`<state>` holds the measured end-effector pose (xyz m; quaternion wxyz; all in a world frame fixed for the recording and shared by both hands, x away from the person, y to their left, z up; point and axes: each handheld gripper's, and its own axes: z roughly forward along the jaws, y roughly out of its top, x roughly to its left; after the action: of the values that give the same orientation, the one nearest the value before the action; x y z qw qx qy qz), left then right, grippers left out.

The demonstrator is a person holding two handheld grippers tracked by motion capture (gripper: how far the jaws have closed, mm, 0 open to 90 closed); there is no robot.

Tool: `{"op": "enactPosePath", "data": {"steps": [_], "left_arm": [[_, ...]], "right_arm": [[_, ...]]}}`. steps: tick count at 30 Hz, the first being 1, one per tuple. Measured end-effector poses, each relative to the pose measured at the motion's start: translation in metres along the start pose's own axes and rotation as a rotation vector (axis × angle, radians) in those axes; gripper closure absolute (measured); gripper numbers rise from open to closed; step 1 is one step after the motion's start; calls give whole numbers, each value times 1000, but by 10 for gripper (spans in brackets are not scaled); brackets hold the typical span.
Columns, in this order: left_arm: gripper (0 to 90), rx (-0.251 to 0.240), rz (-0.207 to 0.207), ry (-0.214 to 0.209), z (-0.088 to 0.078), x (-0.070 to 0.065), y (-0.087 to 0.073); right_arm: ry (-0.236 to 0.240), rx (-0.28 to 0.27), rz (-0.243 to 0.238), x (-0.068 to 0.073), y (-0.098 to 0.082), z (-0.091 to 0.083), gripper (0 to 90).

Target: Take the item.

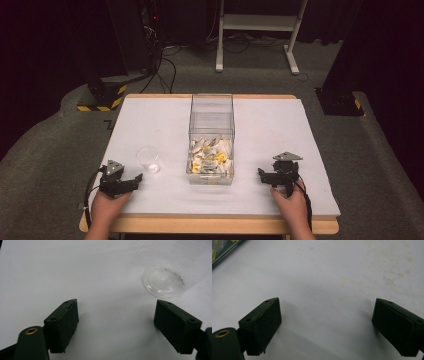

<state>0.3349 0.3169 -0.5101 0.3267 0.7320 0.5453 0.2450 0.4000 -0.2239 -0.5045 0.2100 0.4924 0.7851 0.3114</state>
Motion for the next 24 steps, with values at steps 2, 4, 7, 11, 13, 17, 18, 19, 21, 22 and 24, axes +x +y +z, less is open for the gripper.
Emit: {"op": "enactPosePath", "data": {"steps": [2, 4, 7, 11, 13, 17, 18, 19, 21, 22, 24], "left_arm": [[200, -1, 1, 6, 0, -1, 0], [200, 2, 2, 10, 0, -1, 0], [200, 3, 2, 9, 0, -1, 0], [201, 2, -5, 12, 0, -2, 0], [200, 3, 1, 13, 0, -2, 0], [201, 2, 0, 13, 0, -2, 0], [201, 3, 0, 12, 0, -2, 0], [201, 4, -1, 13, -1, -2, 0], [202, -1, -3, 19, -1, -3, 0], [202, 0, -3, 20, -1, -3, 0], [202, 0, -4, 21, -1, -3, 0]], "right_arm": [[-1, 1, 3, 0, 0, 0, 86], [-10, -1, 3, 1, -1, -1, 90], [-9, 3, 19, 1, -1, -2, 93], [-15, 0, 24, 3, -3, -3, 93], [-11, 1, 25, 3, -3, -4, 92], [-27, 7, 32, 7, -7, -9, 96], [-33, -4, 27, 8, -8, -9, 98], [-33, -4, 27, 8, -8, -9, 98], [-33, -5, 28, 8, -9, -9, 98], [-36, -7, 27, 8, -9, -9, 100], [-33, -9, 29, 9, -9, -9, 107]]}}
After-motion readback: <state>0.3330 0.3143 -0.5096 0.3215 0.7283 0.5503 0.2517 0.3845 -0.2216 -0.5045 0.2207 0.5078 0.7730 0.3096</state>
